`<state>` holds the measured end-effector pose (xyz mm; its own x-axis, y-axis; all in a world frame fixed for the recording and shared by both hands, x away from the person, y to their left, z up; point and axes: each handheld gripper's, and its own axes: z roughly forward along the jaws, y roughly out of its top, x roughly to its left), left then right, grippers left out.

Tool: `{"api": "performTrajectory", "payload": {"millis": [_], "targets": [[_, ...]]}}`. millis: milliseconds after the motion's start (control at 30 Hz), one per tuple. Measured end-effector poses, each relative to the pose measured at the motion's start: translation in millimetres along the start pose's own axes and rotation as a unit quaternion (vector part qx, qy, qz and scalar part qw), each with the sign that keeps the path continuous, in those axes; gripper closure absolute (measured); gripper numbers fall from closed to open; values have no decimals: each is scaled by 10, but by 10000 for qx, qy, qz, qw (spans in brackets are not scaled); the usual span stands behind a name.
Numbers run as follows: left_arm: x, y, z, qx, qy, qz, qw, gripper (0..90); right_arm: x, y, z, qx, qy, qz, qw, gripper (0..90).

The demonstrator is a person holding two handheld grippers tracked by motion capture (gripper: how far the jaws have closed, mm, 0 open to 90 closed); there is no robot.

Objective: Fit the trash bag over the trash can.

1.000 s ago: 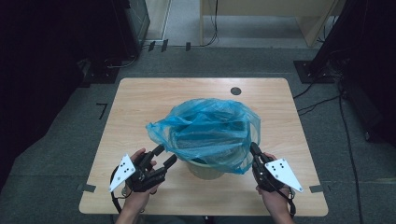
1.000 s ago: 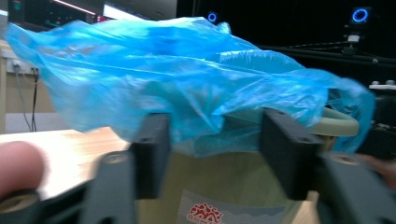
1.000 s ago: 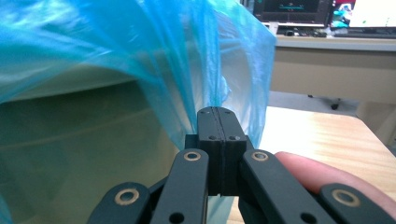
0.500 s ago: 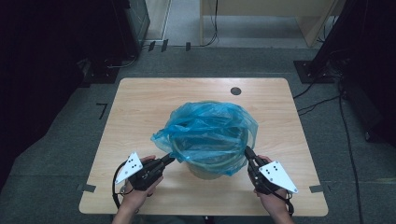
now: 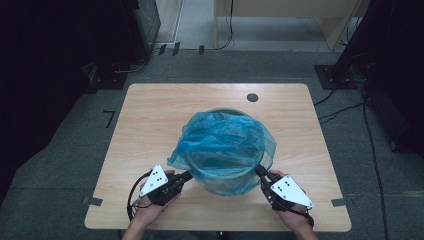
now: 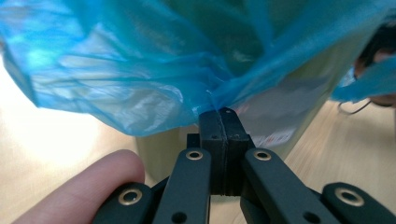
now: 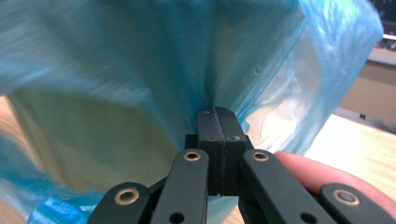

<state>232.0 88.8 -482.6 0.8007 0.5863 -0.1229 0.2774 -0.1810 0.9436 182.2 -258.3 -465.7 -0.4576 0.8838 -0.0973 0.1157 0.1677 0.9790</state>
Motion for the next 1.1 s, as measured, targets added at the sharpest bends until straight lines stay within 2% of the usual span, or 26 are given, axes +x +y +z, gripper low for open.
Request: {"api": "performTrajectory", "payload": {"millis": [67,133,167,233,300,400,433,467,500,533,567,633,700,767,900,967,1033,1100], "targets": [[14,-28,53,228,222,-79,9995,900,-7,-47,53,174,-127,19,9998,900],[52,-48,88,341,472,-286,9979,900,-1,-96,91,319,-143,-4,9994,900],[86,-60,99,391,635,-436,9963,900,6,-118,109,402,-158,-24,9991,900],[176,-97,108,458,884,-829,9916,900,7,-160,158,618,-208,-21,9979,900],[264,-148,124,563,1212,-1197,9838,900,-6,-221,225,925,-262,-30,9954,900],[324,-202,145,719,1582,-1422,9745,900,-30,-339,332,1561,-270,-78,9873,900],[328,-204,145,717,1612,-1438,9738,900,-33,-363,348,1667,-253,-107,9856,886],[323,-195,144,702,1704,-1461,9719,900,-39,-368,350,1708,-157,-117,9851,841],[319,-187,139,650,1754,-1470,9713,898,-42,-351,331,1689,-7,-143,9855,795],[317,-180,124,536,1757,-1478,9718,884,-52,-322,304,1619,119,-234,9865,755],[320,-174,100,398,1733,-1471,9730,825,-79,-287,265,1529,308,-333,9872,700],[338,-157,45,204,1667,-1438,9752,675,-152,-217,172,1326,725,-338,9879,655],[386,-146,-39,-68,1364,-1449,9800,585,-256,-138,53,1035,1020,-352,9888,621],[420,-141,-106,-238,1148,-1394,9833,537,-341,-98,-32,886,1128,-272,9893,610],[441,-108,-193,-613,927,-1393,9840,514,-453,-79,-145,697,1439,-137,9870,551],[435,-96,-211,-787,746,-1438,9836,506,-452,-74,-160,655,1460,-153,9870,530],[417,-85,-228,-885,548,-1372,9851,504,-423,-61,-159,619,1531,-188,9861,505],[394,-64,-244,-897,300,-1187,9884,500,-381,-47,-154,641,1582,-221,9851,470]]}}
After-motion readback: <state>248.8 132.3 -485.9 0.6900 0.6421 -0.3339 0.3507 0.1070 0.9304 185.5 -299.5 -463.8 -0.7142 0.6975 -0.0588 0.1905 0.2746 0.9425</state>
